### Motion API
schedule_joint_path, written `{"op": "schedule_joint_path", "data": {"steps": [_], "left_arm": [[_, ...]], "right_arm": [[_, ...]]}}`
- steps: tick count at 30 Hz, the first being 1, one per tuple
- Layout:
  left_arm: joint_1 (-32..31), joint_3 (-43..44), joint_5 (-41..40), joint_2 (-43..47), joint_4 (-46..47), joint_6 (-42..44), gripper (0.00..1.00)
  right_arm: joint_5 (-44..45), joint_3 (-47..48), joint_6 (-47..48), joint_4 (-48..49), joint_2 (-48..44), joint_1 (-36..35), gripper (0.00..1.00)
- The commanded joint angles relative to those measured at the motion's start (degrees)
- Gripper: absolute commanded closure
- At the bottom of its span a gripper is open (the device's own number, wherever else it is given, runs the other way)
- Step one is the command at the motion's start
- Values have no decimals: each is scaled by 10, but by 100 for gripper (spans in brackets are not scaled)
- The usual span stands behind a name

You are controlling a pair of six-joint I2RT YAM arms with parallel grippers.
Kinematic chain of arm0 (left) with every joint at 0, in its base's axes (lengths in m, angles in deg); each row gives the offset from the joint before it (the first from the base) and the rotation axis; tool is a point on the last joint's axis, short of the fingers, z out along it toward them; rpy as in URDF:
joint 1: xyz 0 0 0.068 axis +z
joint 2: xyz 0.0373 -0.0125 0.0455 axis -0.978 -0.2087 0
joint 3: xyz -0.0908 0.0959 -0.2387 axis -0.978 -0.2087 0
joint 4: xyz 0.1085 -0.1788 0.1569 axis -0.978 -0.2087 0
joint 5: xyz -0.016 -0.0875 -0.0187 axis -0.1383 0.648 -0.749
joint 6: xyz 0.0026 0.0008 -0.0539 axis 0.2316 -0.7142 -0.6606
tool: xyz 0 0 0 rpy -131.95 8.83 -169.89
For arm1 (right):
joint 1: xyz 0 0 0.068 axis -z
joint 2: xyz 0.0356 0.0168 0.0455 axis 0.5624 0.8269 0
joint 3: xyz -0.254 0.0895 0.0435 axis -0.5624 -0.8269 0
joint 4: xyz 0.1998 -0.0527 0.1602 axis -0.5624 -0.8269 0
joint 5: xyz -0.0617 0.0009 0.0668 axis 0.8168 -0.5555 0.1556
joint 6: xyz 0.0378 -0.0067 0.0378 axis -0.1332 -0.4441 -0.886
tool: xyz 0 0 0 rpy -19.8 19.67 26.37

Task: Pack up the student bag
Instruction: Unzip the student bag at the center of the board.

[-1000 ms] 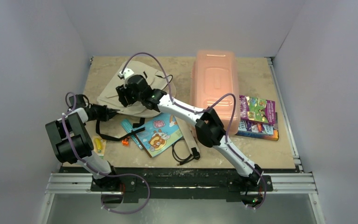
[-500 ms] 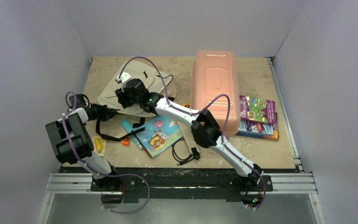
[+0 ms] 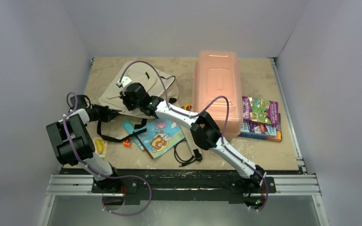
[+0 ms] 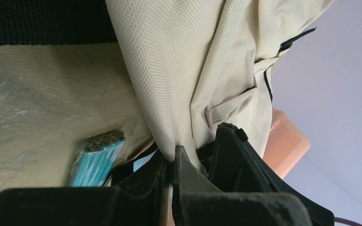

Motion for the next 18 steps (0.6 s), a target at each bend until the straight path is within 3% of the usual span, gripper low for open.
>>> {"op": "schedule_joint_path", "data": {"steps": [1, 7, 18], "left_arm": [[0, 8, 26, 10, 0, 11, 100], [25, 14, 19, -4, -8, 17, 100], [50, 19, 8, -19, -13, 25, 100]], "right_arm": [[22, -6, -12, 13, -54, -4, 100], [5, -119, -72, 35, -186, -3, 100], [-23, -481, -185, 195, -414, 28, 100]]}}
